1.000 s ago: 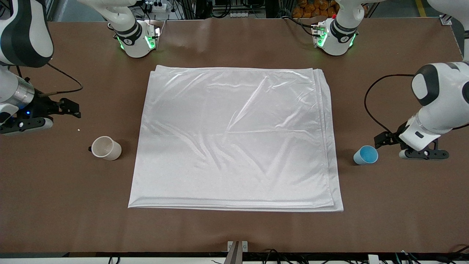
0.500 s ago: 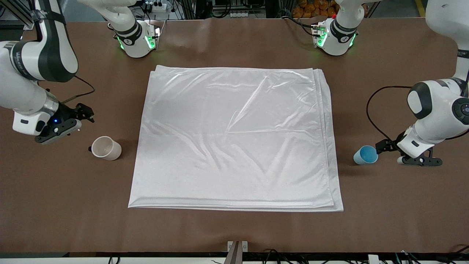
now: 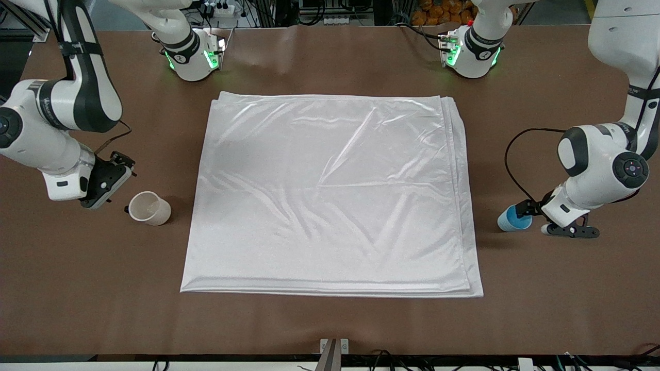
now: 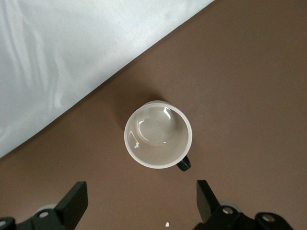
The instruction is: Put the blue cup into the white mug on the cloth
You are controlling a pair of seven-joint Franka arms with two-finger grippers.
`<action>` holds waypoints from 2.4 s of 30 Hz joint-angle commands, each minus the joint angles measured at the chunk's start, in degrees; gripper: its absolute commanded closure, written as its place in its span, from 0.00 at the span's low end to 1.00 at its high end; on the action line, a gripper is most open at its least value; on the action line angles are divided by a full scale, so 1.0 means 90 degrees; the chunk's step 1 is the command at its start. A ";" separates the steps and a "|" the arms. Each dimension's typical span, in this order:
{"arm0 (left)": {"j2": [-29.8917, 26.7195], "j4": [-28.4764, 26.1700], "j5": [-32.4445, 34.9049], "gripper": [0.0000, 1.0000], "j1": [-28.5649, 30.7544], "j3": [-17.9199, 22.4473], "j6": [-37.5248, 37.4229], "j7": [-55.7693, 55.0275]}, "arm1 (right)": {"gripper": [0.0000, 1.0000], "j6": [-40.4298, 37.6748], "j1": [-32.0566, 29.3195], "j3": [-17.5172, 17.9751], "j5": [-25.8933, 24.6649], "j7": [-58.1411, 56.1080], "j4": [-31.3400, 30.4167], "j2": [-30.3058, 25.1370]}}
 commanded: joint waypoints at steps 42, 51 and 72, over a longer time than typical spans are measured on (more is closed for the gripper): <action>-0.0239 0.0239 0.0107 1.00 0.0003 -0.0230 0.0077 0.0107 | 0.00 0.2357 -0.0827 0.0051 -0.0323 -0.4367 0.0082 0.1822; -0.0649 0.0258 0.0127 1.00 0.0013 -0.0348 -0.0430 0.0107 | 0.00 0.2670 -0.0817 0.0051 -0.0323 -0.4475 0.0082 0.2174; -0.0728 0.1342 0.0147 1.00 0.0003 -0.0611 -0.1857 0.0078 | 0.00 0.2865 -0.0836 0.0051 -0.0314 -0.4611 0.0024 0.2350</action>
